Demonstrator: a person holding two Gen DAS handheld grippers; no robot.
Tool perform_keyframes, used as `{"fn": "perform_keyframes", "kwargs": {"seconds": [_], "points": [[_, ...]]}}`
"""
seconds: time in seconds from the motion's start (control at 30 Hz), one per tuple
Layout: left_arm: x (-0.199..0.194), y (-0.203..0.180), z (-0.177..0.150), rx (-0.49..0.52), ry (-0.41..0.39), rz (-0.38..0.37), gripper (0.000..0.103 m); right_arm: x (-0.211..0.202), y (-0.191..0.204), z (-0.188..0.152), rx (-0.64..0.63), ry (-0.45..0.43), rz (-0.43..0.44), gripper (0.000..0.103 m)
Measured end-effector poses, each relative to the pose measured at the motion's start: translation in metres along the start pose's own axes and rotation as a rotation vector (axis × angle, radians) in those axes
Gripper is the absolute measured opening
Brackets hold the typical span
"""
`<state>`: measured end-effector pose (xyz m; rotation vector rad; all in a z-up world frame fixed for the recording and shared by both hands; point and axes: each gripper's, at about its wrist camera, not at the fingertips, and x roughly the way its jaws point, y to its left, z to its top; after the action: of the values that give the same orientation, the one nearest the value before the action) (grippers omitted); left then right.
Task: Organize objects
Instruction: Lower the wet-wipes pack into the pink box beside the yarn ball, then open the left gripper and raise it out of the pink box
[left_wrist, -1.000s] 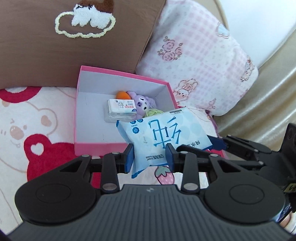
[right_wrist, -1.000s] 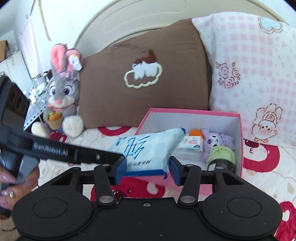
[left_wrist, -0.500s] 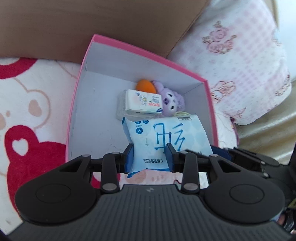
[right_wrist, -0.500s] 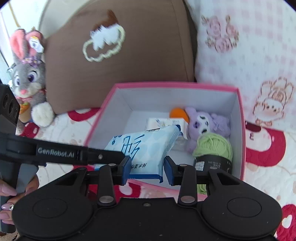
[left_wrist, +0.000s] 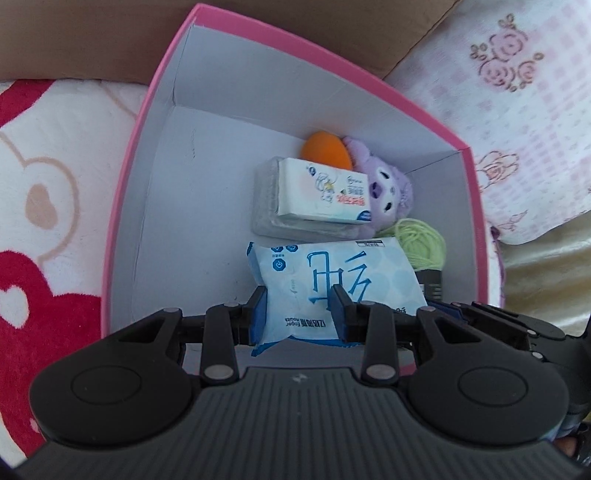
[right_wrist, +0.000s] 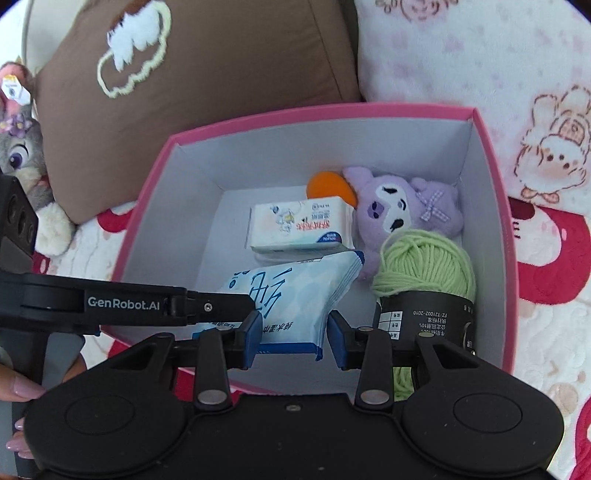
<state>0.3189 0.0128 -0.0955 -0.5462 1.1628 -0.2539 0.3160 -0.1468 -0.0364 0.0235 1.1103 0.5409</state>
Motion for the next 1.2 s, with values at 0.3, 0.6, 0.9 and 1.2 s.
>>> {"fn": "perform_keyframes", "kwargs": {"seconds": [0.3, 0.6, 0.9, 1.2], "points": [[0.021, 0.0, 0.002, 0.004, 0.012, 0.041, 0.034, 0.024, -0.008, 0.003, -0.006, 0.043, -0.038, 0.044], [0.03, 0.0, 0.003, -0.003, 0.018, 0.052, 0.034, 0.026, -0.008, 0.006, -0.021, 0.065, -0.1, 0.041], [0.013, -0.008, 0.0, 0.04, -0.057, 0.097, 0.035, 0.001, 0.004, 0.001, -0.133, -0.037, -0.153, 0.041], [-0.025, -0.016, -0.007, 0.072, -0.103, 0.121, 0.038, -0.04, 0.008, -0.019, -0.19, -0.155, -0.106, 0.041]]}}
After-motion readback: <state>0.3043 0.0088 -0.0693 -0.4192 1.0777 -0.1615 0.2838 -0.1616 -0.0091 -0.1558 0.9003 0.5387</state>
